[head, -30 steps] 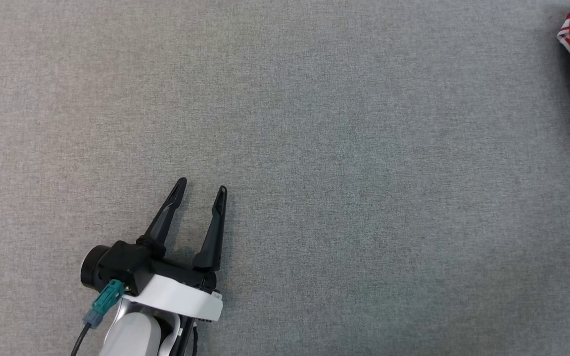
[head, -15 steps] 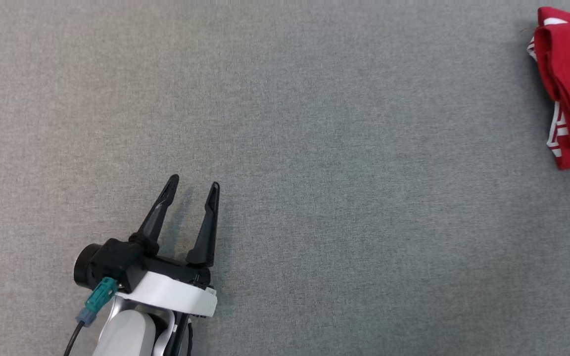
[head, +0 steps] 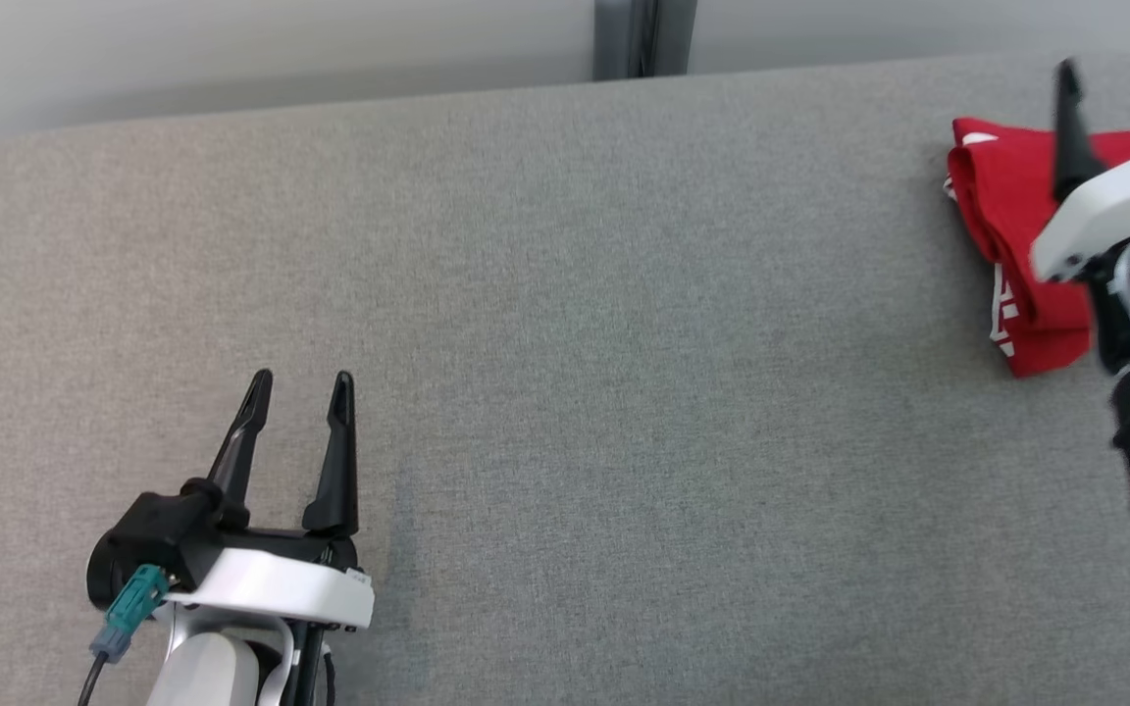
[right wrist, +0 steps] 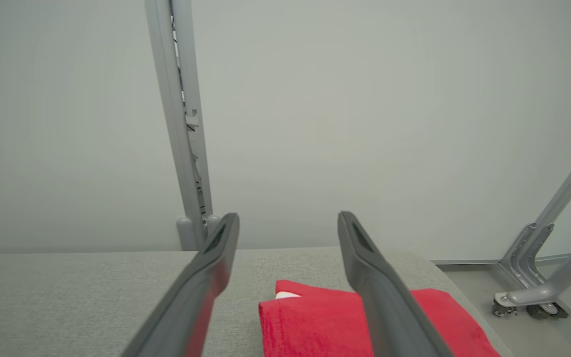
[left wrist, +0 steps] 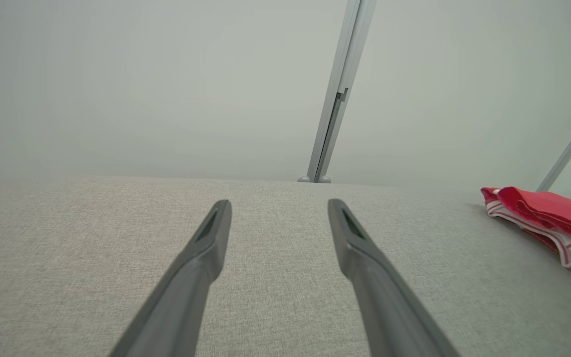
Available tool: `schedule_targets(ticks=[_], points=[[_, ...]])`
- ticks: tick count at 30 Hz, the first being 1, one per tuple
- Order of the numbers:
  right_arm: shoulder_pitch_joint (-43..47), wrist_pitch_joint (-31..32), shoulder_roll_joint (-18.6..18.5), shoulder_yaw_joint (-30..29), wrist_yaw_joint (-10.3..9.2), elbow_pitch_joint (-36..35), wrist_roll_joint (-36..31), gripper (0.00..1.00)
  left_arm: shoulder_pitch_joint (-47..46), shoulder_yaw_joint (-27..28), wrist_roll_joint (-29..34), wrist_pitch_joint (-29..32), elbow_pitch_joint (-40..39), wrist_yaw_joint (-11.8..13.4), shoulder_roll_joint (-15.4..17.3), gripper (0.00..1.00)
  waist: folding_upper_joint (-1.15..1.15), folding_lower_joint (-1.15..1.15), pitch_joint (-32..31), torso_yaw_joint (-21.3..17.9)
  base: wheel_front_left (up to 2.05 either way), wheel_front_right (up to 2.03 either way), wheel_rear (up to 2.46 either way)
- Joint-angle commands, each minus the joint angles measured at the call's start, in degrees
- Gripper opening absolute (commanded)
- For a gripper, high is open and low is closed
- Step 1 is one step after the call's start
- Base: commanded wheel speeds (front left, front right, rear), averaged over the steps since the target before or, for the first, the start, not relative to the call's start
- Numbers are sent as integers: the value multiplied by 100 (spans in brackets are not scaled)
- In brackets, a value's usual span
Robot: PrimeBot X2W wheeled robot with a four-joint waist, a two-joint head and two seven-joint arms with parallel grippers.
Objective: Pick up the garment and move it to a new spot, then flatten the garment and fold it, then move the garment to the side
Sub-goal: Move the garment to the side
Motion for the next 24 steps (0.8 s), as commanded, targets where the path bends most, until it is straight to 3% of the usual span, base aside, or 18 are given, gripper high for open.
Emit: schedule_targets(ticks=[1,11,24], points=[[331,-38,133,282,1,-202,286,100,107,80,-55,-9,30,49,19,100,0,0,-282,-24,0,0,0],[2197,-61,481,1196,1,-1671,1493,100,443,247,-185,-9,91,230,13,100,0,0,-740,141,0,0,0],[4197,-62,882,855,1,-3484,1236,100,799,237,-50,-9,349,532,12,100,0,0,-999,283,0,0,0]])
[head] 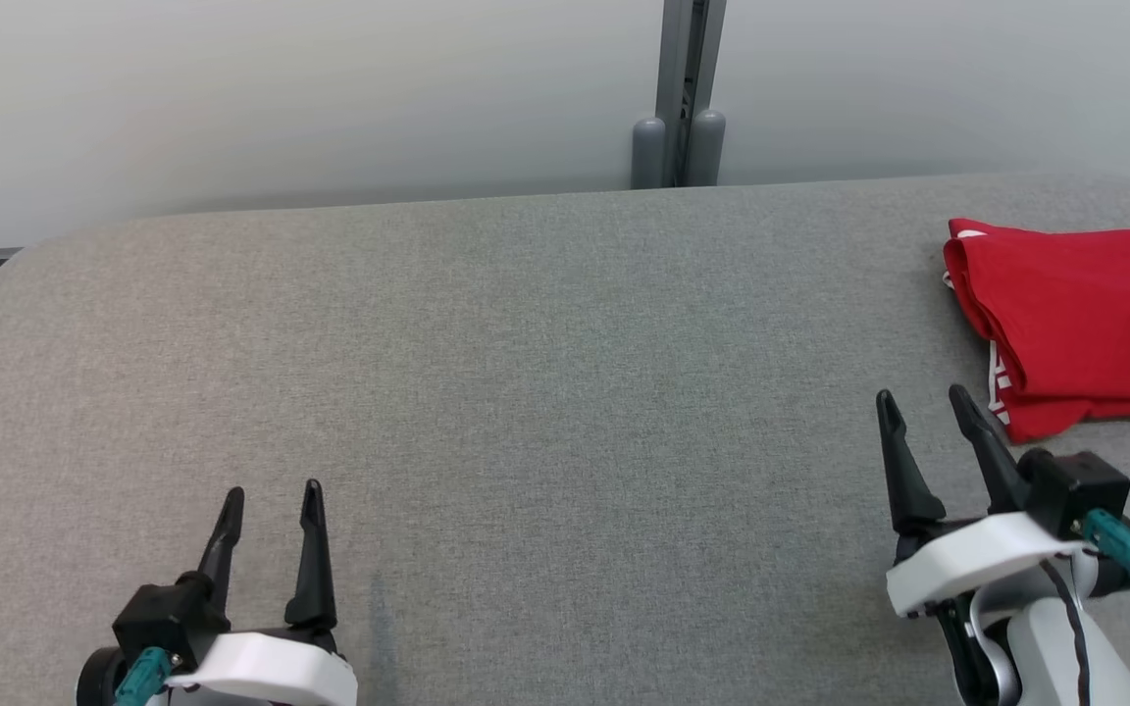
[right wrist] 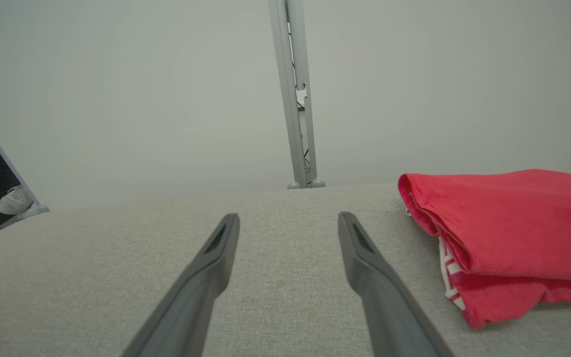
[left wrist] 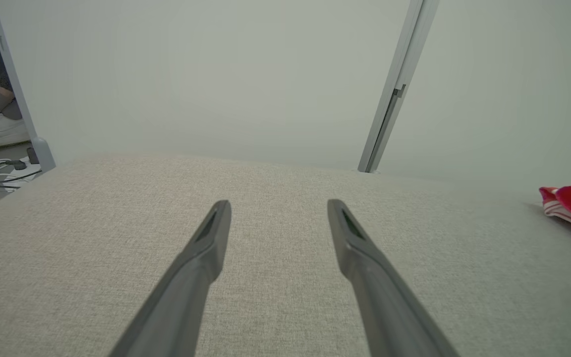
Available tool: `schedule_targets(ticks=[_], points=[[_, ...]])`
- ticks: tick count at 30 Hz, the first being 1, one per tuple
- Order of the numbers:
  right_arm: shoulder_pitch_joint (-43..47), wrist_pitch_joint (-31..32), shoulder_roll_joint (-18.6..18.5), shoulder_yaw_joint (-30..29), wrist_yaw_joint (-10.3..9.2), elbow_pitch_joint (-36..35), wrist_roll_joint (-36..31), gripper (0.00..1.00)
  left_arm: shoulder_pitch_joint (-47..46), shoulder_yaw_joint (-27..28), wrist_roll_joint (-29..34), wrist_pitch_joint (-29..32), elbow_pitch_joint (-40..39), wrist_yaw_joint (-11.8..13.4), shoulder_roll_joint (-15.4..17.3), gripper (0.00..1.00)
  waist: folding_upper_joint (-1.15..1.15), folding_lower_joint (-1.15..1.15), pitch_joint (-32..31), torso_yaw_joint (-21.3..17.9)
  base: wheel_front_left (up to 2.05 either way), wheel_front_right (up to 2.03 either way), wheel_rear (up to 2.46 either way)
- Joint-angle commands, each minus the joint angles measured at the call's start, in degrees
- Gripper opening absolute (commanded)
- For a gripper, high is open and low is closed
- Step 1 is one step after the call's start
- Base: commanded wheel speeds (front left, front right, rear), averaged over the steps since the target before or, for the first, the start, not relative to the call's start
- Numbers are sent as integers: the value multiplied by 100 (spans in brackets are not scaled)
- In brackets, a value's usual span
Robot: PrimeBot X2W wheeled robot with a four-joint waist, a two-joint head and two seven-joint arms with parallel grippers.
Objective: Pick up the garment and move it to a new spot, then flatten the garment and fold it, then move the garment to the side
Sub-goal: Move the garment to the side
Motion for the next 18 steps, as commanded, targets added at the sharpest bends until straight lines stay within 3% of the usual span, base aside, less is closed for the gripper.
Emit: schedule_targets(ticks=[1,9,18], points=[[161,-33,-6,-33,1,-163,-79,100,66,-28,58,-10,35,38,17,100,0,0,-37,28,0,0,0],[651,-29,1,140,1,-730,220,100,170,-217,97,-10,168,148,18,100,0,0,-134,108,0,0,0],[780,9,0,171,1,-871,243,100,204,-262,65,-10,150,247,17,100,0,0,-179,130,0,0,0]])
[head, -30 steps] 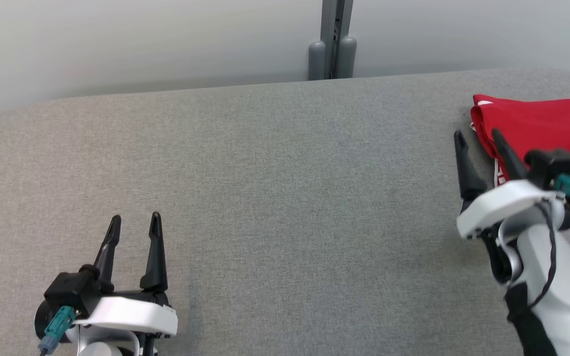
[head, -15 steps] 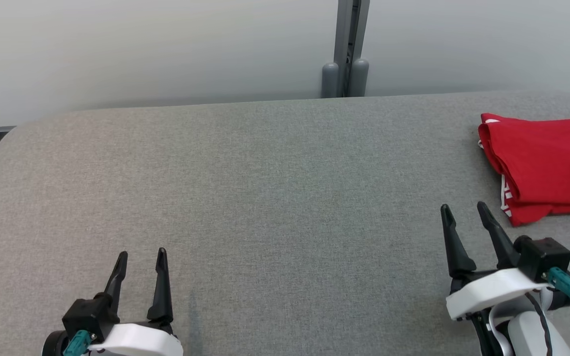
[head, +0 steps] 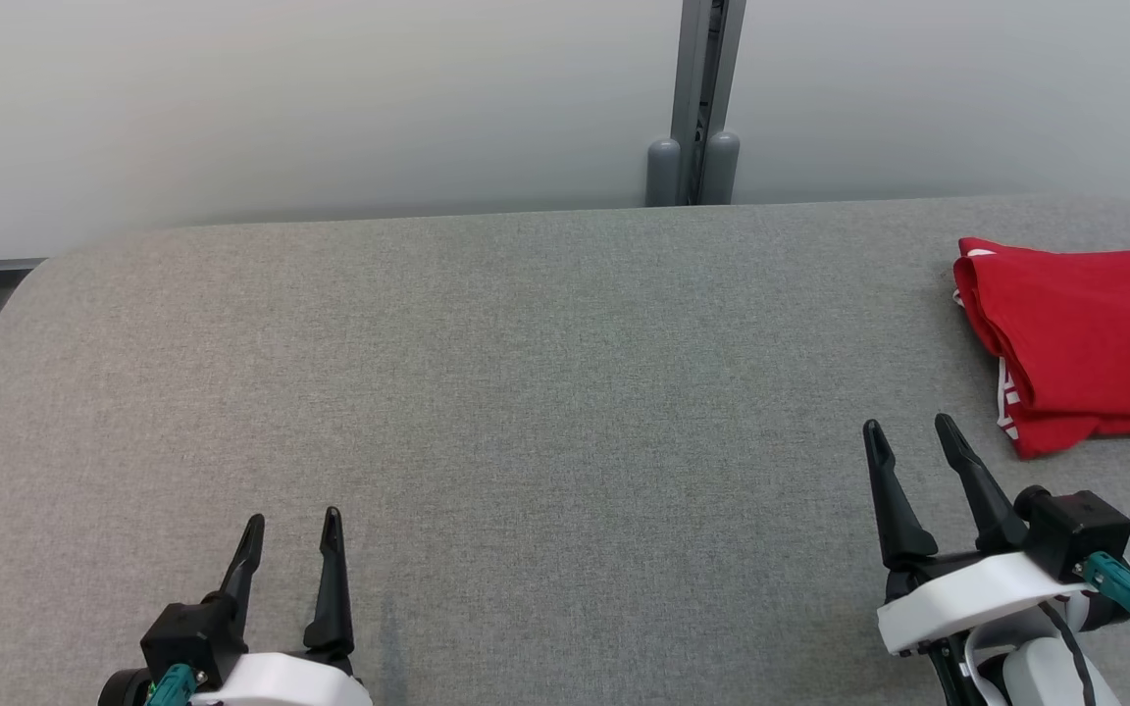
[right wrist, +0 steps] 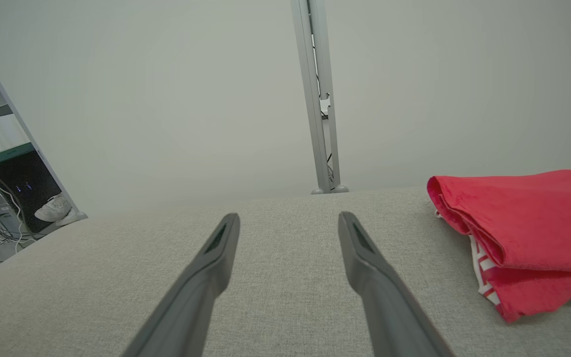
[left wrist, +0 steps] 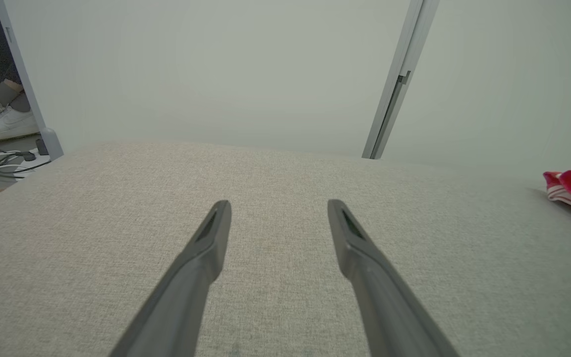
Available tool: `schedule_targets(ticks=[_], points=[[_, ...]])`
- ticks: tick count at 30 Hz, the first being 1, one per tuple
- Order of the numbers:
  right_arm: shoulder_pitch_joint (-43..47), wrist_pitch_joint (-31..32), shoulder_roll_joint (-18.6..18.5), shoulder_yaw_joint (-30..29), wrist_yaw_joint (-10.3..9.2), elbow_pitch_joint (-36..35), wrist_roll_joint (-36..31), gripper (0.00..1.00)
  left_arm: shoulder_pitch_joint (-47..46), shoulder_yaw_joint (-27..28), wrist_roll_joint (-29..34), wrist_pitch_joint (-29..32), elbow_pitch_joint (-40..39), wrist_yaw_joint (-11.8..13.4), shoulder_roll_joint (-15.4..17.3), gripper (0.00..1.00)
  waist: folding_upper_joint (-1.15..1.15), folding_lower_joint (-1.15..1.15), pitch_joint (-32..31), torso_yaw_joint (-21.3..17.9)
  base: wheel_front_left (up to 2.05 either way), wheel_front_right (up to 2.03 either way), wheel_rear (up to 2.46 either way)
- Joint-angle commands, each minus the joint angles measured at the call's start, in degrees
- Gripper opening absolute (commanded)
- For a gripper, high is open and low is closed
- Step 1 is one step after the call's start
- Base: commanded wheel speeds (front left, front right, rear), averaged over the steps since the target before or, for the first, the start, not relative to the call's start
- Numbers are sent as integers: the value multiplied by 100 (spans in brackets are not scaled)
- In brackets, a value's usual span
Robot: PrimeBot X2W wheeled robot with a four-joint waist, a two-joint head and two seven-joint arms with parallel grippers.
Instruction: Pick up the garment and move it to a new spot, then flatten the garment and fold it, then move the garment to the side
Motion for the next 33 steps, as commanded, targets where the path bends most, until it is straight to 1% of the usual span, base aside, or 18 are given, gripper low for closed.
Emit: schedule_targets(ticks=[1,13,14,18,33], points=[[68,-7,-25,-21,1,-32,22,100,38,6,19,-10,-38,35,18,100,0,0,-1,1,0,0,0],[93,39,-24,-17,1,-17,22,100,72,-32,28,-10,-130,-54,36,100,0,0,-28,15,0,0,0],[56,44,0,-2,0,-5,7,0,45,-44,0,0,-113,-44,8,0,0,0,-29,16,0,0,0],[196,71,36,11,0,143,55,0,101,-50,-60,36,49,-50,-21,0,0,0,-33,18,0,0,0],[224,472,15,-229,0,4,1583,0,-67,214,-1574,462,13,-275,-14,0,0,0,-56,5,0,0,0]])
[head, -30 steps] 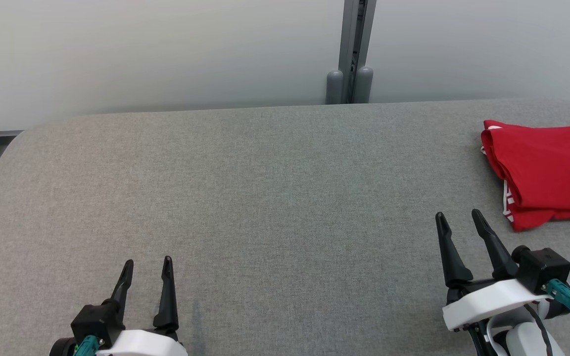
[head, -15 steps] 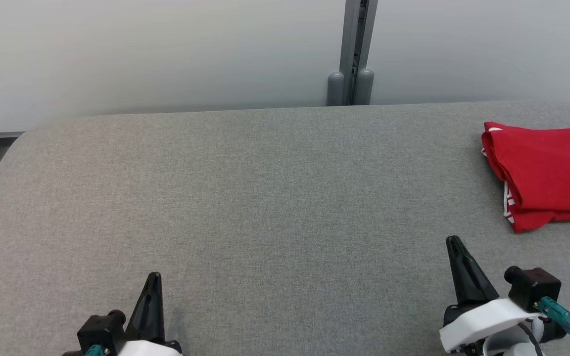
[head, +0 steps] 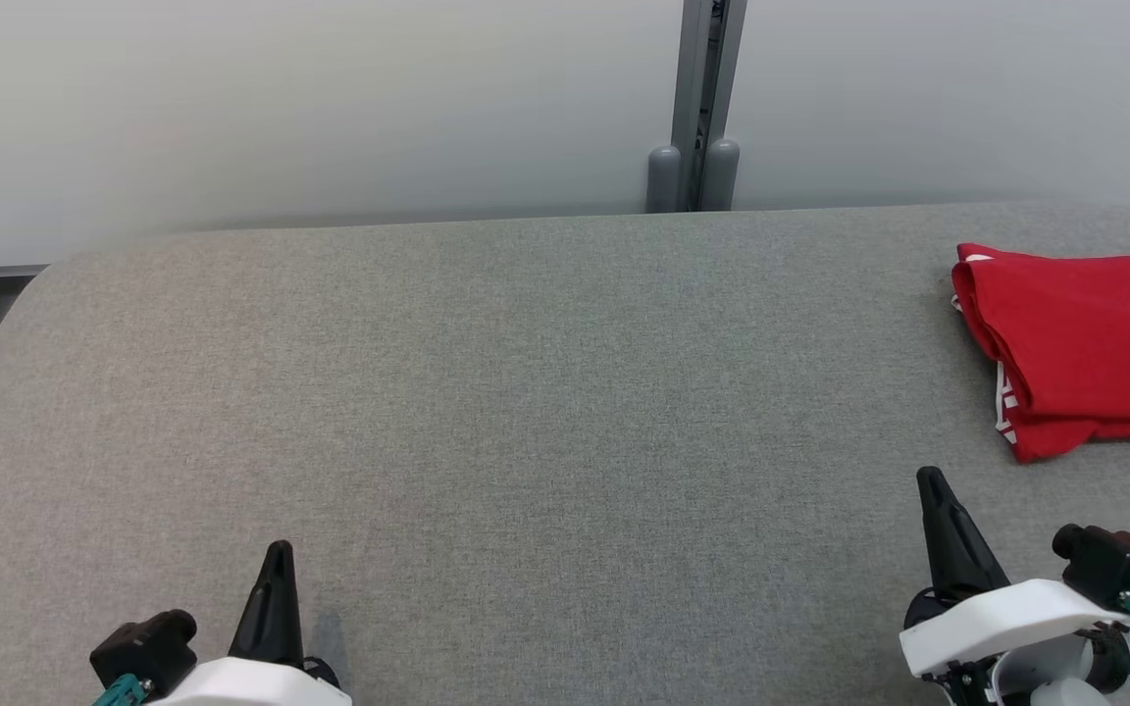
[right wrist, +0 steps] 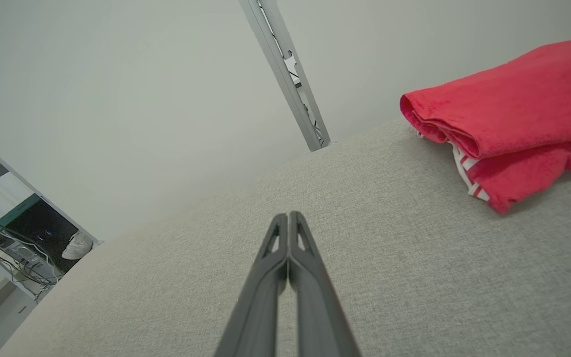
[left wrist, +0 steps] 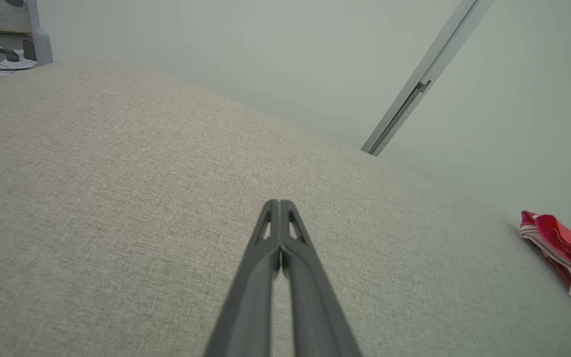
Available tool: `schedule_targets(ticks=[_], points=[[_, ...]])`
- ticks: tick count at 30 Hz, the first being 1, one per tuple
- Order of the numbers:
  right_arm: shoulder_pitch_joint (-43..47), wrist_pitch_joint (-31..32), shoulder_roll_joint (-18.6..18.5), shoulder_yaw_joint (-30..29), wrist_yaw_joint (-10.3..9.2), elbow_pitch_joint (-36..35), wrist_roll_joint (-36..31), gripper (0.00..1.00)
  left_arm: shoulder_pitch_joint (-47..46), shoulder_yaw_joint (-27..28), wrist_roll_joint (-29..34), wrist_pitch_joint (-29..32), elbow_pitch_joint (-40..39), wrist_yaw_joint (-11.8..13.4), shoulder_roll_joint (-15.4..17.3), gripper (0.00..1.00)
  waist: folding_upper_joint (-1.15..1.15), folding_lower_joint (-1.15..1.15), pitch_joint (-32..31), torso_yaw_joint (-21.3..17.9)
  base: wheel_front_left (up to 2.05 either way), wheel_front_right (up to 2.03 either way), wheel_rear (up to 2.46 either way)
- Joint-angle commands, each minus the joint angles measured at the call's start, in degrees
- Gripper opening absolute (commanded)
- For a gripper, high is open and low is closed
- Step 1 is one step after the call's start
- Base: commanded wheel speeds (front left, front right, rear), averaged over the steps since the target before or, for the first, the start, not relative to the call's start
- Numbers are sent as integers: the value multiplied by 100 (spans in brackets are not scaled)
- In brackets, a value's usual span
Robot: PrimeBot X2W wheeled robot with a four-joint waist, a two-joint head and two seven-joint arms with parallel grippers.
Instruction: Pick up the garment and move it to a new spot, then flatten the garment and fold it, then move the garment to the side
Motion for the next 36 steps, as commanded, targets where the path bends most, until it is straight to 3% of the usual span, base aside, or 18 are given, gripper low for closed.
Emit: schedule_targets(ticks=[1,36], points=[[-94,62,-41,-52,0,-127,200,0,-194,61,-197,39,-108,-49,19,0,0,0,-2,-1,0,0,0],[-33,757,-71,-476,0,-356,2788,0,-470,503,-2779,759,-178,-438,32,0,0,0,-54,-29,0,0,0]])
